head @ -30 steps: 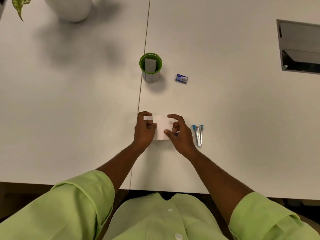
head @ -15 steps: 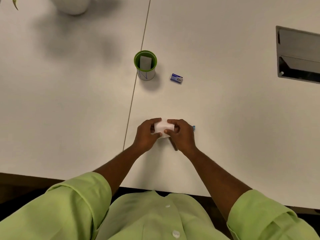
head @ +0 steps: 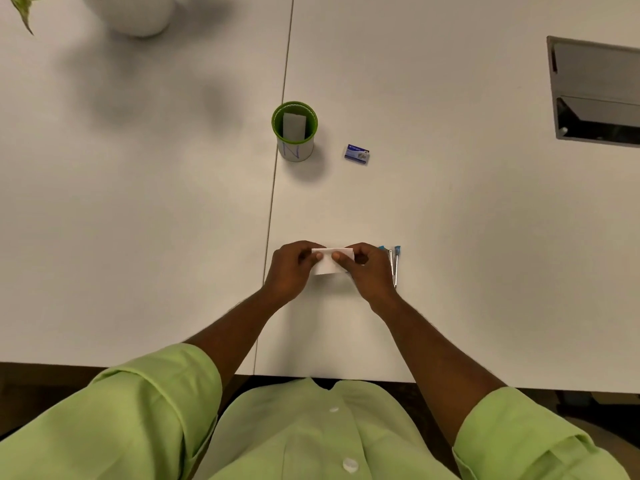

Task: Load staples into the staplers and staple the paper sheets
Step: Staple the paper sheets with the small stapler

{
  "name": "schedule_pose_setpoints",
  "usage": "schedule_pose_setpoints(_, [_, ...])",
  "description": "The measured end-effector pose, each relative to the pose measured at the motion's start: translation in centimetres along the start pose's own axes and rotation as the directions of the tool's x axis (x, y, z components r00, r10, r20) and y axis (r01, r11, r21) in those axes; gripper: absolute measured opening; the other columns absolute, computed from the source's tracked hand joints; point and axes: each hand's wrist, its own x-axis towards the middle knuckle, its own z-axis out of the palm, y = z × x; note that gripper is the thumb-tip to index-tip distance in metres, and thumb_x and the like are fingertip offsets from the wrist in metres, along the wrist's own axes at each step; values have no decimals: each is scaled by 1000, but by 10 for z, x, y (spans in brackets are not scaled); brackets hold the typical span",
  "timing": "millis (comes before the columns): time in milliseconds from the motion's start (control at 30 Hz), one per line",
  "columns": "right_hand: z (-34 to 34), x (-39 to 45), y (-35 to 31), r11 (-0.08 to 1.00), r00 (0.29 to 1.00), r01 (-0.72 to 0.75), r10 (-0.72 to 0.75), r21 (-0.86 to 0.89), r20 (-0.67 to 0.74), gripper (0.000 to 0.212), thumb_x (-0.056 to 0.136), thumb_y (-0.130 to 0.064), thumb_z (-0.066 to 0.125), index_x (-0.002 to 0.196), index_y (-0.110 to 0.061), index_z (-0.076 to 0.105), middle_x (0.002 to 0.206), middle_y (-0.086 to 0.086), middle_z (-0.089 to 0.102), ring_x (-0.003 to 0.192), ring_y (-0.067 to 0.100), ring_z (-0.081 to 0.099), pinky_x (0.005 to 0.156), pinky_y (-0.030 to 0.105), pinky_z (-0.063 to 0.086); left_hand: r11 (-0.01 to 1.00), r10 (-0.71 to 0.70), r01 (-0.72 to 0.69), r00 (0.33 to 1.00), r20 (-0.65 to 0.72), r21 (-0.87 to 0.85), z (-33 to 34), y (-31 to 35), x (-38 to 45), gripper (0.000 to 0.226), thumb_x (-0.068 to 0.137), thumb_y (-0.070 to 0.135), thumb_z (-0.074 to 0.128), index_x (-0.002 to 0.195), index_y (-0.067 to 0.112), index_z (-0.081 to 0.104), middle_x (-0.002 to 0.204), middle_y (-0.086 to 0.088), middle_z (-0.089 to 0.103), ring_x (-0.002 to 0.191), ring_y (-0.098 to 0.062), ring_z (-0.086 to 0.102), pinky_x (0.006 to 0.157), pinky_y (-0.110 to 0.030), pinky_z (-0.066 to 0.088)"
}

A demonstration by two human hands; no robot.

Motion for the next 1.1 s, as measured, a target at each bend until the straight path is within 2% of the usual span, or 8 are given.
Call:
schedule_pose_setpoints(100, [2, -2, -6, 990, 995, -77, 69, 118, 70, 16, 85, -16, 80, 86, -7, 67, 88, 12, 72, 73, 20, 71, 61, 27, 58, 992, -102, 99, 994, -37, -72, -1, -1, 2, 10, 94, 16, 68, 99, 15, 76, 92, 0, 75, 87, -18, 70, 82, -33, 58])
schedule_pose_setpoints(167, [3, -3, -8, 985, 993, -91, 79, 145, 86, 15, 85, -15, 80, 88, -7, 67, 87, 12, 73, 65, 20, 72, 56, 25, 57, 985, -141, 136, 989, -43, -106, -2, -1, 3, 8, 94, 17, 69, 96, 13, 75, 90, -3, 75, 87, -25, 71, 84, -42, 60])
schedule_pose_setpoints(333, [4, -6, -15, 981, 992, -94, 79, 168, 96, 13, 86, -11, 79, 90, -6, 67, 84, 14, 73, 63, 26, 71, 55, 26, 57, 975, -152, 145, 988, -31, -167, -6, -1, 2, 9, 95, 16, 68, 88, 13, 72, 84, -1, 70, 84, -26, 70, 82, -47, 61])
schedule_pose_setpoints(600, [9, -7, -13, 990, 996, -66, 58, 127, 66, 15, 88, -15, 77, 83, -6, 66, 77, 13, 72, 58, 21, 71, 52, 24, 56, 977, -151, 145, 988, -30, -156, -9, 1, 2, 15, 97, 15, 65, 88, 5, 72, 85, -6, 69, 90, -33, 70, 82, -51, 61])
schedule_pose_setpoints(800, [10, -8, -7, 990, 995, -84, 77, 115, 60, 21, 89, -22, 76, 81, -6, 66, 69, 9, 71, 53, 22, 69, 51, 28, 55, 996, -83, 80, 995, -62, -48, -11, 2, 1, 18, 99, 19, 62, 86, 12, 71, 76, 3, 65, 76, -18, 60, 78, -45, 58])
schedule_pose_setpoints(933, [10, -7, -9, 997, 998, -56, 54, 54, 42, 17, 85, -23, 81, 92, -11, 72, 86, 5, 73, 74, 17, 69, 67, 37, 58, 996, -80, 78, 996, -46, -37, -10, 1, 1, 19, 99, 21, 60, 82, 17, 67, 74, 4, 64, 73, -17, 58, 73, -37, 51])
schedule_pose_setpoints(1033, [9, -6, -14, 999, 997, 37, -37, -10, 69, 16, 85, -25, 81, 100, -20, 77, 94, -8, 74, 80, 6, 65, 74, 31, 55, 999, -45, 45, 999, -26, 0, -9, 2, 1, 20, 100, 20, 59, 81, 19, 66, 71, 6, 62, 68, -12, 55, 65, -24, 43])
schedule_pose_setpoints(1100, [9, -5, -18, 991, 990, 106, -98, -79, 97, 16, 86, -26, 80, 98, -17, 79, 97, -6, 77, 90, 9, 70, 80, 33, 55, 1000, -10, 10, 1000, -23, 1, -9, 4, 1, 19, 100, 19, 59, 82, 19, 67, 71, 6, 63, 66, -8, 54, 61, -15, 39])
